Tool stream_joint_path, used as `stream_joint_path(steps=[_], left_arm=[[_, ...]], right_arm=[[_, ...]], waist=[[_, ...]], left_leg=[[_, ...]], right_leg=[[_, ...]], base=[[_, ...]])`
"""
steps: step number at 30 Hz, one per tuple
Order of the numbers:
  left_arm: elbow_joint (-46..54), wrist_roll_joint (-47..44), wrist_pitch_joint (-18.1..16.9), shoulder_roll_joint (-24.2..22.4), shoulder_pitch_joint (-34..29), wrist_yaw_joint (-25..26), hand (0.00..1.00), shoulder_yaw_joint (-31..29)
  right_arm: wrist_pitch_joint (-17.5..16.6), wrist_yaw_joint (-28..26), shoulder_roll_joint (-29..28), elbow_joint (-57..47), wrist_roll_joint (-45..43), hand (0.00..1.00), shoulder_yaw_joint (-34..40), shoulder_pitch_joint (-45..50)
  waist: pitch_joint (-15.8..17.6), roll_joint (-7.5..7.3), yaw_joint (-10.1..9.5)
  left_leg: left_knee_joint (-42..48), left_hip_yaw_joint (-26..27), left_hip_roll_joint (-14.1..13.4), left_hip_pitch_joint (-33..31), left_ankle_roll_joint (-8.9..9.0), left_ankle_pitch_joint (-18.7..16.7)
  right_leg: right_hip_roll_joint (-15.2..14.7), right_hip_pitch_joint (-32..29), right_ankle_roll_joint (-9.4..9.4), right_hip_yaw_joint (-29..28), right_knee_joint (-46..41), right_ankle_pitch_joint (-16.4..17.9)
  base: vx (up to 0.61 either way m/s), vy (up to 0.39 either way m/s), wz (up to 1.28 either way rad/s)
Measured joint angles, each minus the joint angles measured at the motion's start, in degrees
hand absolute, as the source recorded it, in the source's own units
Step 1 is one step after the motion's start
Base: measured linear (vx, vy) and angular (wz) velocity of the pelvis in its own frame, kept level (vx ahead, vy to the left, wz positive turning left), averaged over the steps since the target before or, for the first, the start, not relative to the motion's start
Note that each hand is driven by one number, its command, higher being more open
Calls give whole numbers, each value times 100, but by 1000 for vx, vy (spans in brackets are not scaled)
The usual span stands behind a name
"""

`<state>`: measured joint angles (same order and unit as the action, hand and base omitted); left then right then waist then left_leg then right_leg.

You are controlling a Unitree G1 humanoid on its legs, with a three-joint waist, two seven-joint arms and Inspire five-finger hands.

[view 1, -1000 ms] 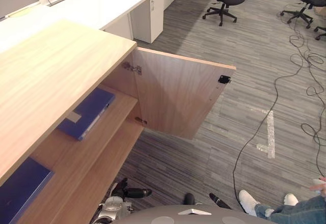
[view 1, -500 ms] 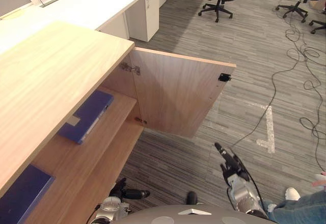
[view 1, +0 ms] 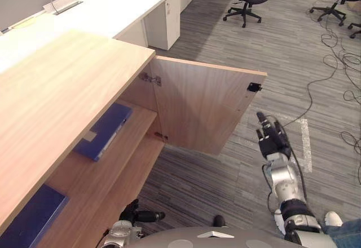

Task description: Walk over to the cabinet, pick up the folder, carry it to the office cabinet, place the folder inside the office cabinet, then close the office cabinet door

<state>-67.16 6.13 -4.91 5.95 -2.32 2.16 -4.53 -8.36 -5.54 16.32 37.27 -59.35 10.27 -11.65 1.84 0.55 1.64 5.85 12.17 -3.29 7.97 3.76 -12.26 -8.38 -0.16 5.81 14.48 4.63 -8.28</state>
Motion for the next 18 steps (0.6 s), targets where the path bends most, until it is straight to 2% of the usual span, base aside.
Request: stream_joint_path(steps=[5, 10, 13, 18], left_arm=[[25, -143, 11, 7, -57, -41, 100, -86], [85, -159, 11, 82, -188, -99, 100, -108], [134, -232, 17, 95, -329, -114, 100, -208], [133, -350, 21, 105, -578, -136, 100, -229]], right_arm=[[-162, 1, 452, -196, 6, 100, -1, -560], [-197, 45, 670, -175, 296, 100, -78, -962], [-97, 147, 938, -83, 906, 100, -203, -1002], [48, 212, 1011, 209, 1171, 100, -199, -988]], waist=[[-17, 29, 1], [-16, 28, -8], [-12, 22, -17], [-7, 24, -4]], left_leg=[[4, -156, 66, -64, -29, 18], [4, -283, 72, -90, -31, 19], [6, -341, 77, -120, -32, 20], [14, -324, 80, -160, -40, 24]], right_leg=[[-58, -1, 12, 96, 2, -28], [-79, 1, 9, 118, 28, -42], [-87, -1, 9, 141, 28, -42], [-83, -68, 3, 89, 29, -68]], base=[[-74, -13, 12], [-90, -33, 6], [-79, -36, 6], [-65, -29, -4]])
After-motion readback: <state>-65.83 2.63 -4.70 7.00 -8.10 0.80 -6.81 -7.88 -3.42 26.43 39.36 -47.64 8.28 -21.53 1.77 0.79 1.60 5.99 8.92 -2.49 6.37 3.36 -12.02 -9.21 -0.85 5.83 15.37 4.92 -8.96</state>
